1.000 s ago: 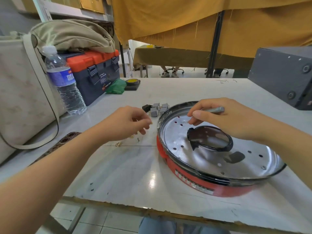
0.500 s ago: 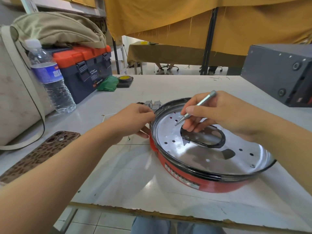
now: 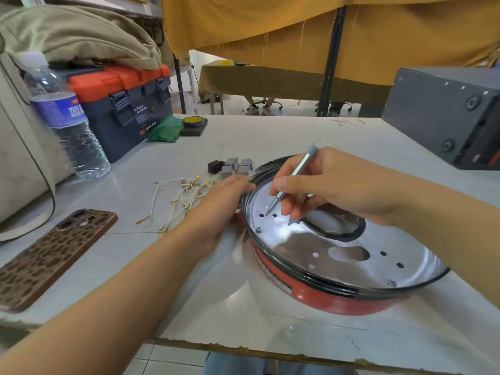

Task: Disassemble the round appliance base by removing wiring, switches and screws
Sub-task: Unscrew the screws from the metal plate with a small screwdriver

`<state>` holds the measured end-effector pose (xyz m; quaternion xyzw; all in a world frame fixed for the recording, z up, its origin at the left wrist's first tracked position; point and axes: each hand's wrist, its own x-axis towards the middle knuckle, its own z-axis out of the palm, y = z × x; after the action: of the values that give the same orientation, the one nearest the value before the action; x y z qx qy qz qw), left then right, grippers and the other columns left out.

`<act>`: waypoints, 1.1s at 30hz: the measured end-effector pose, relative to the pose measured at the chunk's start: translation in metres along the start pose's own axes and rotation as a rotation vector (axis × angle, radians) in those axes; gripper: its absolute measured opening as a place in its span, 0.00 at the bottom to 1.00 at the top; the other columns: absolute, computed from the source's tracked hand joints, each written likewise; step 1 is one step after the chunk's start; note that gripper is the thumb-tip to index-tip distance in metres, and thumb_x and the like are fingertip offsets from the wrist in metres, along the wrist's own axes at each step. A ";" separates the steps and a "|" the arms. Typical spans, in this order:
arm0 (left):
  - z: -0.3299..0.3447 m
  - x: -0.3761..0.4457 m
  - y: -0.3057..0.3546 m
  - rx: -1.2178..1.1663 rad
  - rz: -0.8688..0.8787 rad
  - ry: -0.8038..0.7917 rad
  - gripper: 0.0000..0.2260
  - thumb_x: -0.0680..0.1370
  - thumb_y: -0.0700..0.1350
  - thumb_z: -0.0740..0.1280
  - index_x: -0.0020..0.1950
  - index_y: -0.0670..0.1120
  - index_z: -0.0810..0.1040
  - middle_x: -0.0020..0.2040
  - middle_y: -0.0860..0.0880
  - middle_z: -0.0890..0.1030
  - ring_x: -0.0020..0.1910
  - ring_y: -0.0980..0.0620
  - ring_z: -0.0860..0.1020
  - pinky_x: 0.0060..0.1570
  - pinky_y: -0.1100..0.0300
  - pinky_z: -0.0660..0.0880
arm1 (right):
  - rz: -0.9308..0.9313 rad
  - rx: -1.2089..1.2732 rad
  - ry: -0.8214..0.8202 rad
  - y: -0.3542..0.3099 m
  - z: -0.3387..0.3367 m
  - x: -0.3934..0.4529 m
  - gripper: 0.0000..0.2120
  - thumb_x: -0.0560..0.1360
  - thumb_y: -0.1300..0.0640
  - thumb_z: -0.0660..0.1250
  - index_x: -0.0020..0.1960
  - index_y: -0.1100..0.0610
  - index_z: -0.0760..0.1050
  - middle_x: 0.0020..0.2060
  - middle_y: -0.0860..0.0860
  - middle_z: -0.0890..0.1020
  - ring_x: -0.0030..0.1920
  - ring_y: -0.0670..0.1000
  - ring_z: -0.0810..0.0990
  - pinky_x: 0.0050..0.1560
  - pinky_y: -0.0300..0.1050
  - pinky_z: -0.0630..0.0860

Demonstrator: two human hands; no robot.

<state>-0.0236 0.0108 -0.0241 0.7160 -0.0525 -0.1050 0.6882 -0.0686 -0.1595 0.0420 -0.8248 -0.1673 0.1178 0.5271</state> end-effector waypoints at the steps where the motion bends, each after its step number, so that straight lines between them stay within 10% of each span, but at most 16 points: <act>1: 0.001 0.000 0.001 -0.002 0.016 0.001 0.06 0.76 0.42 0.61 0.47 0.42 0.76 0.43 0.42 0.77 0.41 0.49 0.74 0.37 0.60 0.71 | 0.007 -0.009 -0.006 0.000 0.001 0.001 0.07 0.77 0.59 0.65 0.44 0.63 0.78 0.34 0.58 0.82 0.36 0.54 0.80 0.43 0.45 0.82; 11: 0.015 0.018 0.005 -0.161 -0.094 -0.099 0.11 0.74 0.44 0.58 0.33 0.45 0.72 0.27 0.47 0.72 0.23 0.52 0.70 0.23 0.66 0.68 | 0.045 -0.064 0.019 0.000 0.001 0.019 0.08 0.78 0.63 0.61 0.40 0.60 0.72 0.28 0.55 0.80 0.32 0.52 0.78 0.36 0.41 0.78; 16: 0.012 0.021 -0.005 -0.239 -0.067 -0.289 0.22 0.77 0.49 0.55 0.29 0.47 0.82 0.29 0.47 0.80 0.28 0.51 0.78 0.32 0.62 0.75 | 0.047 -0.057 0.050 0.013 0.003 0.024 0.07 0.78 0.63 0.61 0.42 0.61 0.73 0.28 0.54 0.81 0.30 0.51 0.78 0.38 0.42 0.78; 33: 0.013 0.024 -0.008 -0.235 -0.044 -0.210 0.18 0.76 0.48 0.58 0.30 0.48 0.80 0.28 0.47 0.78 0.28 0.51 0.76 0.32 0.60 0.74 | -0.003 -0.136 0.031 0.012 0.003 0.027 0.07 0.78 0.61 0.63 0.43 0.64 0.73 0.27 0.53 0.81 0.30 0.49 0.78 0.35 0.37 0.78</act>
<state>-0.0035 -0.0072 -0.0348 0.6166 -0.0960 -0.1998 0.7554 -0.0433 -0.1508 0.0288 -0.8603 -0.1677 0.0924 0.4725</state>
